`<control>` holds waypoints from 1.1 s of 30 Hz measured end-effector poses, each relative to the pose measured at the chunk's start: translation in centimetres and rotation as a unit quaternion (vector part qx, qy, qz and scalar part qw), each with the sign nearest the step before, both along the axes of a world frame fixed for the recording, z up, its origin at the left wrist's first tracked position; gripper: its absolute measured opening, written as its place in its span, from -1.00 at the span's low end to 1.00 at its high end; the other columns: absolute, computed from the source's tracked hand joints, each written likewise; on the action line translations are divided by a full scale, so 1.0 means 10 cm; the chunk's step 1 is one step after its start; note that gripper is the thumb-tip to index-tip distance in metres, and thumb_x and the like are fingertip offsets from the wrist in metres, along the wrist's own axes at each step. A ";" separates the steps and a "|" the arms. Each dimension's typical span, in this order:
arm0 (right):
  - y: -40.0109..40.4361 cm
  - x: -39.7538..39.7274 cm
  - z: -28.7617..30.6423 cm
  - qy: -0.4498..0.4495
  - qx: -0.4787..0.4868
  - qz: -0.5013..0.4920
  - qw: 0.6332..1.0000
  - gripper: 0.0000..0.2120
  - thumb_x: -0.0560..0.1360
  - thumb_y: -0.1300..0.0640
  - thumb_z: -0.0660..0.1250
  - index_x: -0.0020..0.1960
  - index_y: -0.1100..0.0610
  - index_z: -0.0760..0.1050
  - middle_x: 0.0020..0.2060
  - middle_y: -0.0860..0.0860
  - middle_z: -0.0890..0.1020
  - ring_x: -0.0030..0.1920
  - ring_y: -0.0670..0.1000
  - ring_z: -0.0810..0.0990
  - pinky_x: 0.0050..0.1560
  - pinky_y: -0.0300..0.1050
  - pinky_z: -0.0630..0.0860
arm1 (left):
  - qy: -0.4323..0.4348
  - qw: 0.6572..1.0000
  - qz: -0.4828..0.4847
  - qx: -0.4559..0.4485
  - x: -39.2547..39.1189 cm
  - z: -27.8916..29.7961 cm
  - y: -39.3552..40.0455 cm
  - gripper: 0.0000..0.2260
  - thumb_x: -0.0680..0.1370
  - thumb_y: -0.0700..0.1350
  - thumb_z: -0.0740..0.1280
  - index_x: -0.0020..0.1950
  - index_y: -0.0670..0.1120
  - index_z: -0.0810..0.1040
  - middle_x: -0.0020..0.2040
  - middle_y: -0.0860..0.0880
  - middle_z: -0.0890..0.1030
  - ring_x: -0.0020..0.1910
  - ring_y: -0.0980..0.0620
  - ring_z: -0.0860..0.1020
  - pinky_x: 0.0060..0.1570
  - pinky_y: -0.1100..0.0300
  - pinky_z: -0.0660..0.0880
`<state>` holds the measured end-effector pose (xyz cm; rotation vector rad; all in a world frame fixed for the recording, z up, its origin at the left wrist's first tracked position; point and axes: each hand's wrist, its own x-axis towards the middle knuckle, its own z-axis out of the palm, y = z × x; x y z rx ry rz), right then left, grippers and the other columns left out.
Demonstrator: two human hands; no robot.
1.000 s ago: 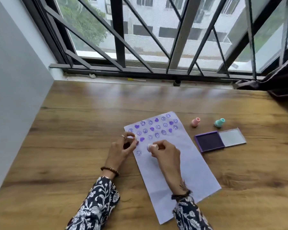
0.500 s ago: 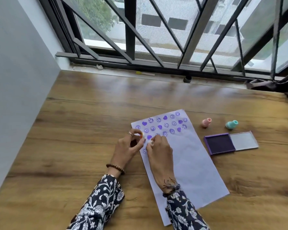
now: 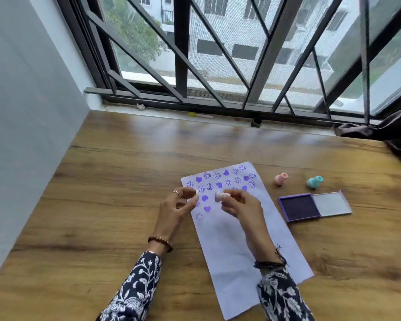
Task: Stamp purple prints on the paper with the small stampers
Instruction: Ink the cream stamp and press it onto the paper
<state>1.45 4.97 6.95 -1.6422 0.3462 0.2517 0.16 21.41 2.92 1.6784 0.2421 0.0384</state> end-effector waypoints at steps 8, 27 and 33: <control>-0.09 -0.11 0.18 -0.067 0.032 0.043 0.996 -0.85 0.37 0.18 0.46 -0.06 0.10 0.65 -0.12 0.04 0.71 -0.12 -0.09 0.68 -0.05 -0.23 0.61 | 0.084 0.973 -0.055 -0.209 -0.05 0.18 -0.27 -0.88 0.47 -0.12 0.32 -0.19 -0.04 0.65 -0.35 0.10 0.65 -0.31 0.17 0.56 -0.36 0.37 0.47; -0.84 0.01 0.33 -0.077 0.010 0.019 0.997 -0.83 0.28 0.23 0.50 -0.12 0.14 0.69 -0.21 0.10 0.73 -0.17 -0.06 0.67 -0.13 -0.30 0.58 | 0.052 0.987 -0.120 -0.094 0.12 0.34 -0.91 -0.94 0.44 -0.07 0.38 -0.15 0.03 0.66 -0.35 0.16 0.68 -0.29 0.30 0.57 -0.34 0.53 0.40; -1.34 0.43 0.27 -0.130 -0.356 -0.027 0.925 -0.87 0.42 0.19 0.36 -0.06 0.11 0.64 -0.08 0.12 0.69 -0.05 0.08 0.63 -0.09 -0.12 0.45 | 0.025 0.977 -0.150 0.150 0.27 0.21 -1.37 -0.58 0.44 -0.05 0.39 0.27 -0.12 0.45 0.21 -0.07 0.54 0.20 0.01 0.47 0.13 0.38 0.38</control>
